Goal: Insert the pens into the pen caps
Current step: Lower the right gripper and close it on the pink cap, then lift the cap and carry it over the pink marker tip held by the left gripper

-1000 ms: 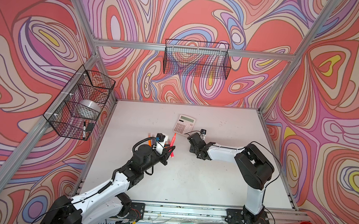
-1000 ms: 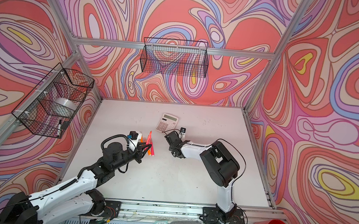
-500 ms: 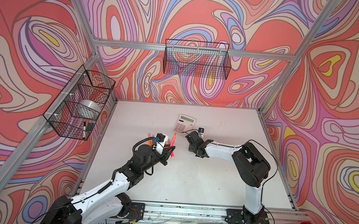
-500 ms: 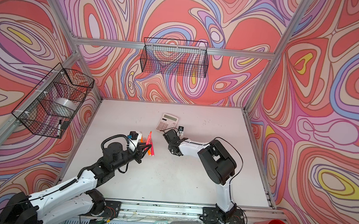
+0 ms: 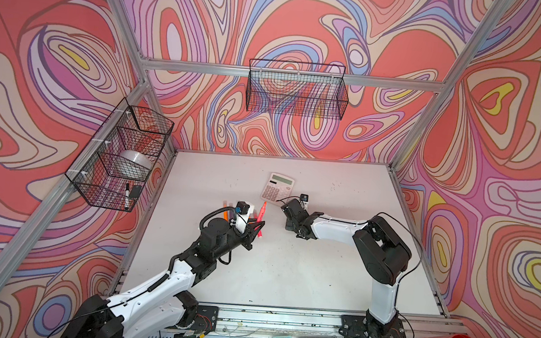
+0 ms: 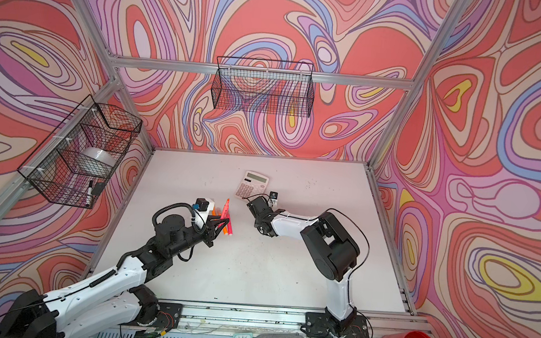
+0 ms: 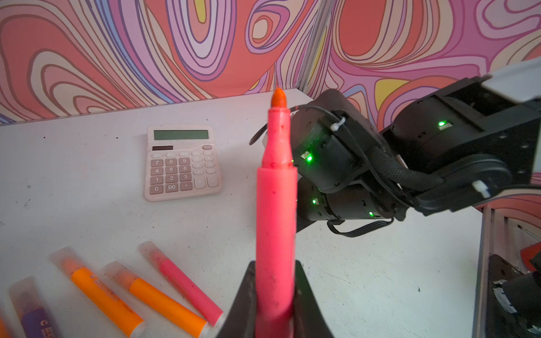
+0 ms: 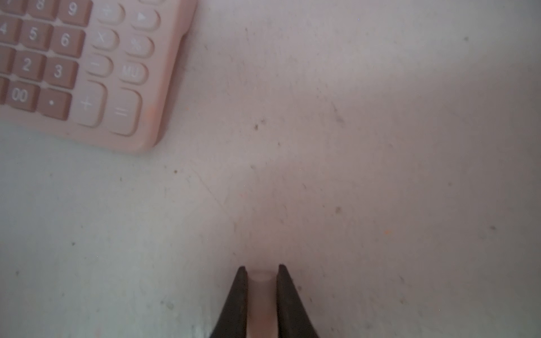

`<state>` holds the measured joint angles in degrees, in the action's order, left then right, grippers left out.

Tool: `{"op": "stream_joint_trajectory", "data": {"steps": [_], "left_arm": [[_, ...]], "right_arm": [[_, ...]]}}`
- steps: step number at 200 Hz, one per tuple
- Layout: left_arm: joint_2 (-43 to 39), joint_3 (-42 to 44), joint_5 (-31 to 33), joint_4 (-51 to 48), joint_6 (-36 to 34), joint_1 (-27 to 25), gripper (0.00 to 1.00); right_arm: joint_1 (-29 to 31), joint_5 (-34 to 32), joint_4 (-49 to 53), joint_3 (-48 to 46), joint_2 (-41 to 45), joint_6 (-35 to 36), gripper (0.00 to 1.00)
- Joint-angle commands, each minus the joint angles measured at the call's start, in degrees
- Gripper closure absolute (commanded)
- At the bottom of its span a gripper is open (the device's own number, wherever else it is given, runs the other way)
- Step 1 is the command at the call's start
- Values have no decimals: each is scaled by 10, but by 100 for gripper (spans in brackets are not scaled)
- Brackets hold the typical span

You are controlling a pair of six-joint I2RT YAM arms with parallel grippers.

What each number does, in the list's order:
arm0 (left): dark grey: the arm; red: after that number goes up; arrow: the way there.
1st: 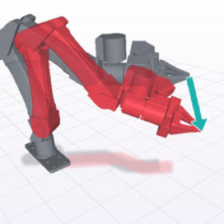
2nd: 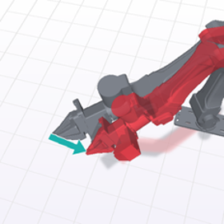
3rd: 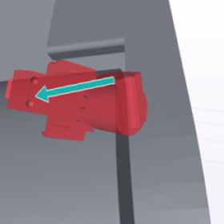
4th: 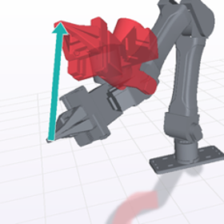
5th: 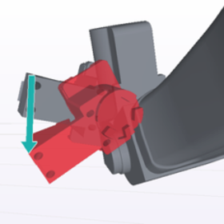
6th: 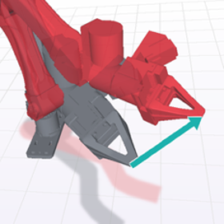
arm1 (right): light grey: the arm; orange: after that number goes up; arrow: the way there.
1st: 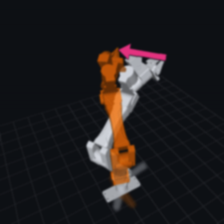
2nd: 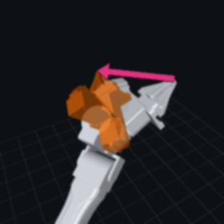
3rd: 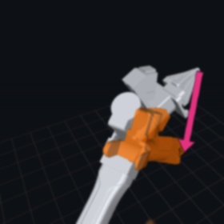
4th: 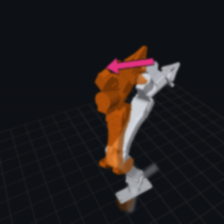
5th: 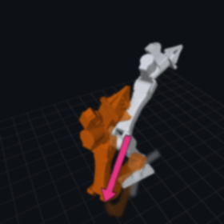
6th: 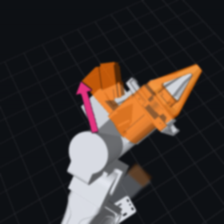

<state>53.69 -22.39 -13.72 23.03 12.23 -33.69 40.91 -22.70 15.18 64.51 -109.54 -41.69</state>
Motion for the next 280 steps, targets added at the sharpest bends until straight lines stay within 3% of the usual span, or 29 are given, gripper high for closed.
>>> {"op": "stream_joint_trajectory", "data": {"steps": [1,58,96,126,184,280], "left_arm": [[2,-13,-38,27,2,-1,100],[42,-9,-152,98,21,-1,100],[68,-6,-198,142,42,-1,100],[74,3,-205,166,54,-1,100],[102,4,-222,203,83,-1,100],[99,8,-222,215,90,-1,100]], "right_arm": [[-2,5,-23,-34,93,-6,97],[0,65,-159,-154,361,25,100],[7,143,-264,-183,448,42,100],[26,183,-363,-197,451,35,100],[115,156,-530,-218,377,60,100],[127,101,-570,-258,386,62,100]]}}
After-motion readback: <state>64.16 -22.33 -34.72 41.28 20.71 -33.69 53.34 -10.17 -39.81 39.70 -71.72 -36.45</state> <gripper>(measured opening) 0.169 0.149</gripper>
